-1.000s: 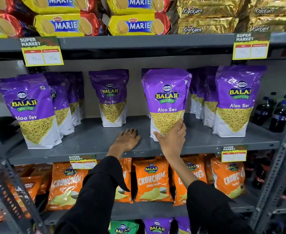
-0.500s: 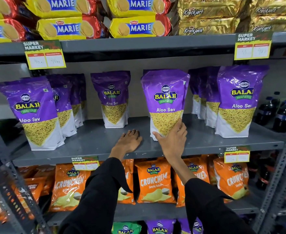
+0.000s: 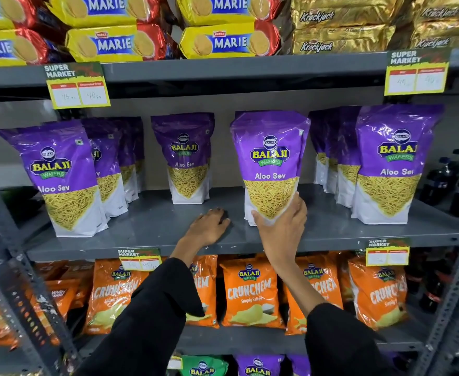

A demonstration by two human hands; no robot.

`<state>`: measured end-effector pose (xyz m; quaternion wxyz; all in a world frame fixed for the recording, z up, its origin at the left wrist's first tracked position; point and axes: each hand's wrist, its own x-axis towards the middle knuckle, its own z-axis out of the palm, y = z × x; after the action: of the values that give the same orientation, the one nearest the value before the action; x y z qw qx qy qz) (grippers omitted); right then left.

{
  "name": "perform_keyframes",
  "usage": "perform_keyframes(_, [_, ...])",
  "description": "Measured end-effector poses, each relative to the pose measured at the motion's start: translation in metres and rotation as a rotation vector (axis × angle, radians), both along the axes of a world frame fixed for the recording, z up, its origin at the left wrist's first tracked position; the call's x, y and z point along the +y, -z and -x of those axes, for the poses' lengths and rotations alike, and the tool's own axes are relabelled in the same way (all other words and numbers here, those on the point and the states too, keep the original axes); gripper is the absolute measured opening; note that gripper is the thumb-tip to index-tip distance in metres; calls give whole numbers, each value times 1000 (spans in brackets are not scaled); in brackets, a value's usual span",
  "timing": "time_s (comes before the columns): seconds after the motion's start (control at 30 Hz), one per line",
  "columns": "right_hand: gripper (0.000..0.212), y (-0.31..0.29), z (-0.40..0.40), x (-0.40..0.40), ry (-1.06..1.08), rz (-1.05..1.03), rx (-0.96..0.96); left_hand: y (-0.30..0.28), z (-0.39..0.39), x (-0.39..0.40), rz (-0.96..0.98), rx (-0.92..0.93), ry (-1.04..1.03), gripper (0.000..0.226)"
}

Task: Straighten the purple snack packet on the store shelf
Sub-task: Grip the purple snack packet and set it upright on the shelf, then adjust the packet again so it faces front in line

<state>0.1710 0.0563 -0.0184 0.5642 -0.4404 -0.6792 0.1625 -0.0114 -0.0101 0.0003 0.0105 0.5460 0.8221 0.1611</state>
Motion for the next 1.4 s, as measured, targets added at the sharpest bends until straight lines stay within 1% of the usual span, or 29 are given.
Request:
perform_keyframes(0.07, [80, 9, -2, -14, -78, -132, 98, 1, 2, -8, -84, -80, -46, 48])
perform_keyframes(0.13, [61, 11, 4, -29, -215, -238, 126, 4, 10, -20, -147, -95, -75, 47])
perform_keyframes(0.2, [51, 3, 23, -41, -362, -242, 122, 6, 25, -35, -172, -83, -111, 51])
perform_keyframes(0.27, [49, -10, 52, -49, -471, -155, 116, 6, 48, -53, -166, -82, -170, 54])
perform_keyframes(0.33, [54, -23, 86, -53, -530, -38, 105, 5, 76, -72, -152, -61, -210, 53])
perform_keyframes(0.4, [62, -35, 122, -51, -561, 69, 64, 4, 106, -88, -151, -38, -198, 52])
perform_keyframes(0.5, [81, -50, 172, -48, -549, 203, -1, 3, 146, -104, -118, -6, -139, 52])
perform_keyframes(0.63, [103, -60, 225, -41, -377, 254, -103, 4, 175, -110, -78, 14, -95, 58])
perform_keyframes(0.77, [130, -62, 259, -36, -246, 346, -127, 7, 191, -108, -26, 34, -43, 60])
perform_keyframes(0.9, [144, -61, 275, -26, -202, 416, -144, 15, 205, -104, 51, 70, -17, 59])
perform_keyframes(0.97, [147, -58, 281, -22, -187, 438, -143, 18, 207, -102, 70, 91, 5, 58])
perform_keyframes(1.07, [147, -54, 290, -21, -153, 446, -153, 20, 208, -99, 66, 79, -7, 60])
perform_keyframes(1.23, [140, -52, 294, -23, -78, 396, -173, 18, 208, -101, 53, 110, 7, 59])
perform_keyframes(1.4, [130, -51, 288, -34, -52, 357, -184, 14, 207, -103, 53, 100, 4, 61])
